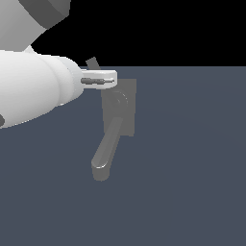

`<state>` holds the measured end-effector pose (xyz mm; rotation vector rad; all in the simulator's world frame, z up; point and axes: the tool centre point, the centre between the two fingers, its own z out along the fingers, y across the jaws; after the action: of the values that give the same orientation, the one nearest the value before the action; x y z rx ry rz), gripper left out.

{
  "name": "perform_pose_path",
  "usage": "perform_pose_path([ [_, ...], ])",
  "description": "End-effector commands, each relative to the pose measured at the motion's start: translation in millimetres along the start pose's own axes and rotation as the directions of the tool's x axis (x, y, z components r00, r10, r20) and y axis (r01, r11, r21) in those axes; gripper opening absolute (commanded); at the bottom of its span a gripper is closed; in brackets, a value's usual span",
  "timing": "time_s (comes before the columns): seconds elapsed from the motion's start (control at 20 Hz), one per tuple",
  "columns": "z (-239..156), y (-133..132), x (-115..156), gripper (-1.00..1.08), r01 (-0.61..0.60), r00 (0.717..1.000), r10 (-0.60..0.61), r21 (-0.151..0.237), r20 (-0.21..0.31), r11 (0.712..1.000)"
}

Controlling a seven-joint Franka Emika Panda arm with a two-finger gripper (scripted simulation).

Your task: Turn on the faucet by rotating a designated handle.

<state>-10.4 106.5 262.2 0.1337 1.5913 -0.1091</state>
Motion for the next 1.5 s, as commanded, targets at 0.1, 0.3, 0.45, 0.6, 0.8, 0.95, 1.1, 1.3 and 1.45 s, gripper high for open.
perform_pose_path([
  [0.1, 4, -12, -21, -1.00, -0.006, 1.000, 0.006, 0.000, 0.022, 1.000],
  [0.3, 0, -14, -11, -1.00, 0.000, 1.000, 0.000, 0.001, -0.002, 1.000],
  [0.45, 0, -24, -16, -1.00, -0.001, 1.000, 0.001, 0.001, 0.001, 1.000],
  [0.6, 1, -35, -20, -1.00, -0.002, 1.000, 0.002, 0.001, 0.005, 1.000],
  [0.8, 2, -49, -26, -1.00, -0.003, 1.000, 0.003, 0.000, 0.010, 1.000],
  [0.95, 2, -59, -31, -1.00, -0.004, 1.000, 0.004, 0.000, 0.014, 1.000],
  [1.1, 3, -70, -36, -1.00, -0.005, 1.000, 0.005, 0.000, 0.019, 1.000],
  [1.3, 3, -84, -42, -1.00, -0.006, 1.000, 0.006, 0.000, 0.024, 1.000],
  [1.45, -4, -77, -21, -1.00, 0.001, 1.000, -0.001, -0.013, -0.016, 1.000],
])
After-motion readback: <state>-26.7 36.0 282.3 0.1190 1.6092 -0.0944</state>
